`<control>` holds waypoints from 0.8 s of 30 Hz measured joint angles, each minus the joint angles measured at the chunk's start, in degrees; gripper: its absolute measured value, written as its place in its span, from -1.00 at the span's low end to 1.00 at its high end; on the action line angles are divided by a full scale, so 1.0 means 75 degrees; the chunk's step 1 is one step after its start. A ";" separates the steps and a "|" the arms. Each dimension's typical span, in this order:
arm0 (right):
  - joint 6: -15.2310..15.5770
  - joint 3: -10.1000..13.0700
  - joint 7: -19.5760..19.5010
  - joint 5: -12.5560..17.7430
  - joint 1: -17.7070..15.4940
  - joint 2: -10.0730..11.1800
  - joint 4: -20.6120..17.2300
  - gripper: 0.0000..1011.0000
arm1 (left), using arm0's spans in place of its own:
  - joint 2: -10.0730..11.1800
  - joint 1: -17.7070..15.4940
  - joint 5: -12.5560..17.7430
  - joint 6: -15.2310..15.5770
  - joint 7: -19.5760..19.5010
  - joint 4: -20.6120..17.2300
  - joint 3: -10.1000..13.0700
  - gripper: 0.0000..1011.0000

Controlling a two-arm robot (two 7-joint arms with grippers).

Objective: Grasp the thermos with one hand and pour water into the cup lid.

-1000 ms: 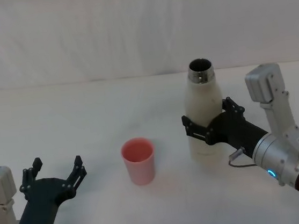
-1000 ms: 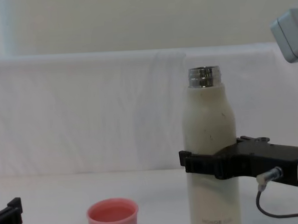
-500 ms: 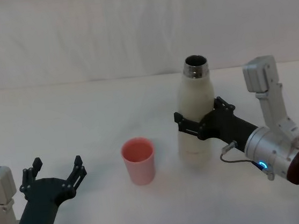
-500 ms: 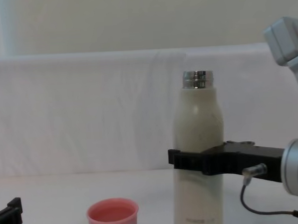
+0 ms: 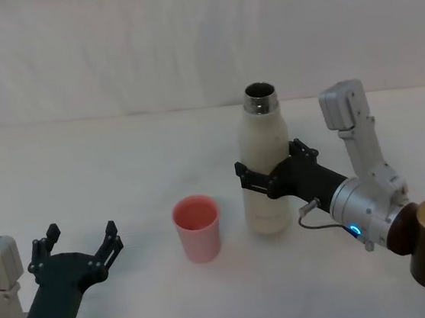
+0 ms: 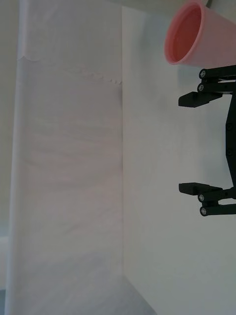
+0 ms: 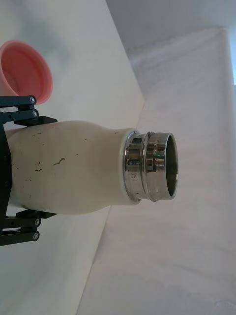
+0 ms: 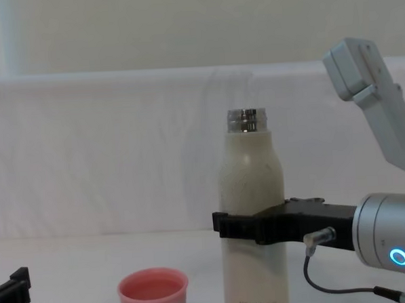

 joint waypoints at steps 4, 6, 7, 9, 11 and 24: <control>0.0000 -0.0070 -0.0083 0.0054 0.0074 0.0003 0.0110 0.89 | 0.0000 0.0000 0.0000 0.0000 0.0000 0.0000 0.0000 0.98; -0.0003 -0.0094 -0.0109 0.0070 0.0094 0.0006 0.0138 0.89 | 0.0000 0.0000 0.0000 0.0000 0.0000 0.0000 0.0000 0.98; -0.0006 -0.0120 -0.0141 0.0090 0.0112 0.0014 0.0171 0.89 | 0.0000 0.0000 0.0000 0.0000 0.0000 0.0000 0.0000 0.98; -0.0012 -0.0148 -0.0168 0.0112 0.0132 0.0020 0.0205 0.89 | 0.0001 0.0000 0.0000 0.0000 0.0000 0.0000 0.0000 0.98; -0.0028 -0.0189 -0.0209 0.0136 0.0157 0.0026 0.0251 0.89 | 0.0000 0.0000 0.0000 0.0000 0.0000 0.0000 0.0000 0.98; -0.0127 -0.0419 -0.0374 0.0294 0.0248 0.0133 0.0369 0.89 | 0.0000 0.0000 0.0000 0.0000 0.0000 0.0000 0.0000 0.98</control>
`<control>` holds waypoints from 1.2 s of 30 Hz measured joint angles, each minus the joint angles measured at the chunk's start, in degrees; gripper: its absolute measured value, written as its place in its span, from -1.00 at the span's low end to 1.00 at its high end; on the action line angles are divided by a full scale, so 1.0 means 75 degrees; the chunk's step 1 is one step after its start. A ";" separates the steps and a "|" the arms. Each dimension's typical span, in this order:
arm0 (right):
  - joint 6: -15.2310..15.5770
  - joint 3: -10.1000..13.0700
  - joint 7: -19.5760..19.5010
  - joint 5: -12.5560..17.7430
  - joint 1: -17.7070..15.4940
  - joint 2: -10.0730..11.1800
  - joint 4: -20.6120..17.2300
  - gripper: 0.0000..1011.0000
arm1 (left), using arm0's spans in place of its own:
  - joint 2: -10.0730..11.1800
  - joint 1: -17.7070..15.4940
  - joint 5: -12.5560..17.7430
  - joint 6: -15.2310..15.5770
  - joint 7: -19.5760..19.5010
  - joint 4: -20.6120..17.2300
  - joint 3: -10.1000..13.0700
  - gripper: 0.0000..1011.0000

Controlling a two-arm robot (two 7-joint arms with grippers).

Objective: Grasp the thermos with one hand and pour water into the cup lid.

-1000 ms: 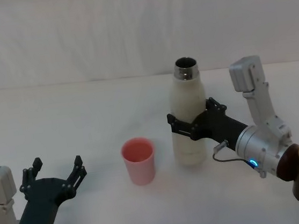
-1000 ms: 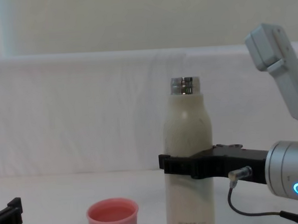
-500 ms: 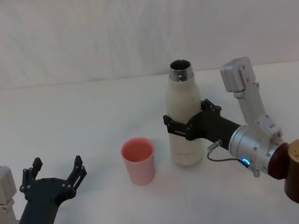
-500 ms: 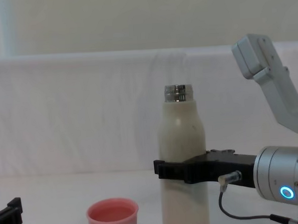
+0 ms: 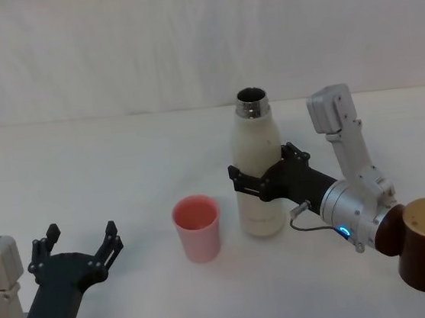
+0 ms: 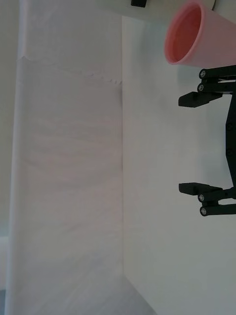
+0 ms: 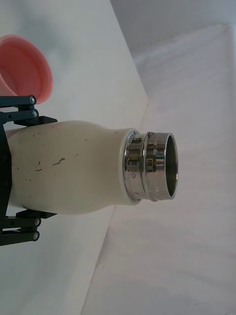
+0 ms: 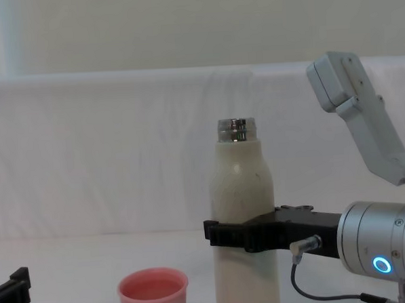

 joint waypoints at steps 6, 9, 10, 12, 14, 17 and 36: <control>-0.0022 -0.0107 -0.0089 0.0031 0.0007 0.0105 -0.0003 0.89 | 0.0000 0.0000 0.0000 0.0000 0.0000 0.0000 0.0000 0.98; -0.0041 -0.0153 -0.0127 0.0076 0.0004 0.0163 -0.0022 0.89 | 0.0000 0.0000 0.0000 0.0001 0.0000 0.0000 0.0000 0.98; -0.0047 -0.0165 -0.0133 0.0088 0.0001 0.0179 -0.0027 0.89 | 0.0000 0.0000 0.0000 0.0000 0.0000 0.0000 0.0000 0.98; -0.0068 -0.0194 -0.0147 0.0125 -0.0003 0.0221 -0.0032 0.89 | 0.0000 0.0000 0.0000 0.0000 0.0000 0.0000 0.0000 0.98; -0.0094 -0.0223 -0.0164 0.0164 -0.0005 0.0258 -0.0032 0.89 | 0.0000 0.0000 0.0000 0.0000 0.0000 0.0000 0.0000 0.98; -0.0135 -0.0258 -0.0178 0.0221 -0.0015 0.0305 -0.0032 0.89 | 0.0000 0.0000 0.0000 0.0000 0.0000 0.0000 0.0000 0.98; -0.0283 -0.0348 -0.0195 0.0425 -0.0048 0.0439 -0.0021 0.89 | 0.0000 0.0000 0.0000 0.0000 0.0000 0.0000 0.0000 0.98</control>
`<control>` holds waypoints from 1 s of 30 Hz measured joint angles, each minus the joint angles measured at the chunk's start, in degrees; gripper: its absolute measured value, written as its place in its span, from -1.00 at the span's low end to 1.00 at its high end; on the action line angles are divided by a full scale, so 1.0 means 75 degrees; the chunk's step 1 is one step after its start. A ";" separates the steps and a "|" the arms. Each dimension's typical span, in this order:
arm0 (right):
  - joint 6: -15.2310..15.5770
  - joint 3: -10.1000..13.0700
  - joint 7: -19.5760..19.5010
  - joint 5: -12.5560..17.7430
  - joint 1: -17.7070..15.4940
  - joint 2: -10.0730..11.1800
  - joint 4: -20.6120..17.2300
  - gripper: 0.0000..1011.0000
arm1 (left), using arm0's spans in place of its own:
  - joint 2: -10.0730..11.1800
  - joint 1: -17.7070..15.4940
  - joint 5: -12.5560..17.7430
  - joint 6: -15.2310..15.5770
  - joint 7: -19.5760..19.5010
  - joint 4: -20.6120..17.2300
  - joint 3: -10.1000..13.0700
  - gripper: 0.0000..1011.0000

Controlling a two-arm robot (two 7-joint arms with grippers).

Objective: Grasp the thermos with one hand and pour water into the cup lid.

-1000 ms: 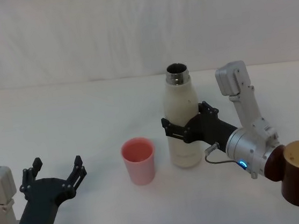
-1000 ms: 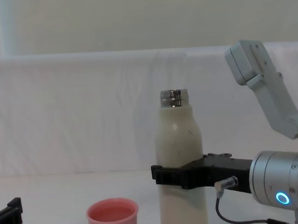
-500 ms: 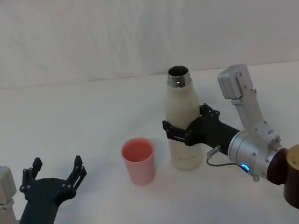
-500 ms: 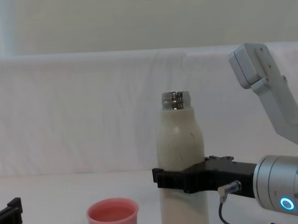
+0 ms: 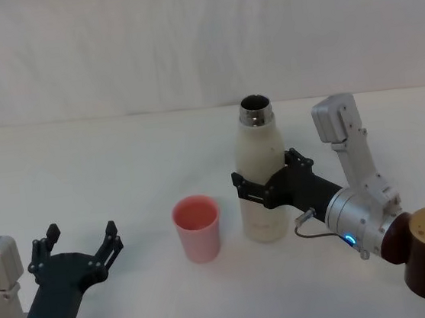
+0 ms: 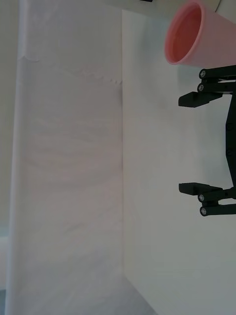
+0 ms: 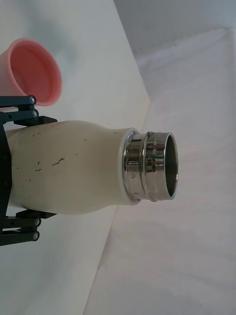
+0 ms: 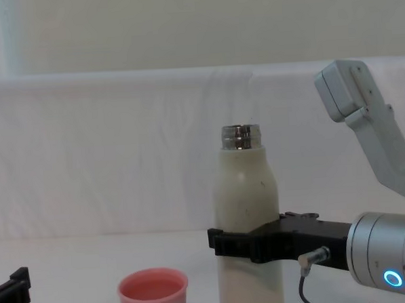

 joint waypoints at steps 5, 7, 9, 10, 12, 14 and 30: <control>0.0007 0.0003 0.0000 -0.0009 0.0003 -0.0005 0.0003 0.89 | 0.0000 0.0000 0.0000 0.0000 0.0000 0.0000 0.0000 0.98; 0.0010 0.0005 0.0000 -0.0015 0.0004 -0.0007 0.0003 0.95 | 0.0000 0.0000 0.0000 0.0000 0.0000 0.0000 0.0000 0.98; 0.0013 0.0006 0.0001 -0.0018 0.0004 -0.0008 0.0003 0.97 | 0.0000 0.0000 0.0000 0.0000 0.0000 0.0000 0.0000 0.98; 0.0013 0.0006 0.0001 -0.0018 0.0004 -0.0008 0.0003 0.98 | 0.0000 0.0000 0.0000 0.0000 0.0000 0.0000 0.0000 0.98; 0.0018 0.0008 0.0001 -0.0022 0.0004 -0.0010 0.0003 0.98 | 0.0000 0.0000 0.0000 0.0000 0.0000 0.0000 0.0000 0.98; 0.0020 0.0010 0.0001 -0.0025 0.0003 -0.0012 0.0003 0.98 | 0.0000 0.0000 0.0000 0.0000 0.0000 0.0000 0.0000 0.98; 0.0029 0.0014 0.0005 -0.0039 0.0004 -0.0019 0.0003 0.98 | 0.0000 0.0000 0.0000 0.0000 0.0000 0.0000 0.0000 0.98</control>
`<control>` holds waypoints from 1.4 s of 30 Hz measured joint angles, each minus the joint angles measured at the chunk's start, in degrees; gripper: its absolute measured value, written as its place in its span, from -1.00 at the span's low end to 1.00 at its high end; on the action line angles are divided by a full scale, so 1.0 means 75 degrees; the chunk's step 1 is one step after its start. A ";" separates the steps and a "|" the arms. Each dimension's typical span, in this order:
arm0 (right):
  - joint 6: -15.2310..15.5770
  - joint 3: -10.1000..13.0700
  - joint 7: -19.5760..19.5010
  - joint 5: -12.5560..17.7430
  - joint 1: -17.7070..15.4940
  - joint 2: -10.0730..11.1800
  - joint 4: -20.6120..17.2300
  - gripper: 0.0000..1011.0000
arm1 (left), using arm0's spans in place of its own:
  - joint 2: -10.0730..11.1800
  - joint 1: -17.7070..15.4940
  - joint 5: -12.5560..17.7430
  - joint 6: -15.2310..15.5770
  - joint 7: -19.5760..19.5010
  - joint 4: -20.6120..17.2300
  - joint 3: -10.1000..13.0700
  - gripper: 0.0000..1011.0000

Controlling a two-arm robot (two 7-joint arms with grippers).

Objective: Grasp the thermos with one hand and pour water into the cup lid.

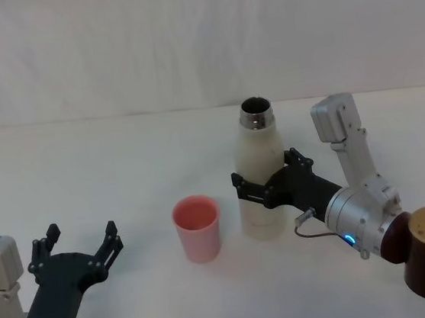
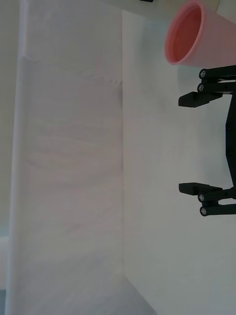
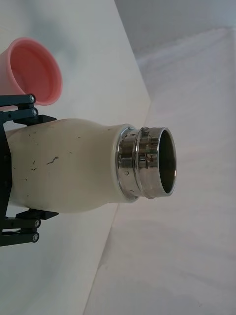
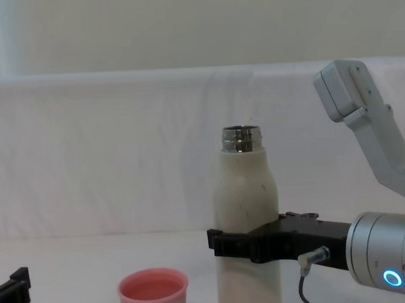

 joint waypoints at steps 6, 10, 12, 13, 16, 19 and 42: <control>-0.0081 -0.0031 -0.0040 0.0057 -0.0083 0.0076 -0.0088 0.98 | 0.0000 0.0000 0.0000 0.0000 0.0000 0.0000 0.0000 0.98; -0.0163 -0.0032 -0.0064 0.0157 -0.0207 0.0196 -0.0261 0.98 | 0.0000 0.0000 0.0000 0.0000 0.0000 0.0000 0.0000 0.98; -0.0185 -0.0031 -0.0066 0.0193 -0.0250 0.0245 -0.0327 0.98 | 0.0000 0.0000 0.0000 0.0000 0.0000 0.0000 0.0000 0.98; -0.0199 -0.0030 -0.0065 0.0214 -0.0275 0.0269 -0.0360 0.98 | -0.0001 0.0000 0.0000 0.0000 0.0000 0.0000 0.0000 0.98; -0.0244 -0.0028 -0.0066 0.0286 -0.0389 0.0385 -0.0522 0.98 | 0.0000 0.0000 0.0000 0.0000 0.0000 0.0000 0.0000 0.98; -0.0263 -0.0035 -0.0065 0.0314 -0.0451 0.0454 -0.0610 0.98 | -0.0001 0.0000 0.0000 0.0000 0.0000 0.0000 0.0000 0.98; -0.0922 0.0419 -0.0327 0.0688 -0.2035 0.1226 -0.1974 0.98 | 0.0000 0.0000 0.0000 0.0000 0.0000 0.0000 0.0000 0.98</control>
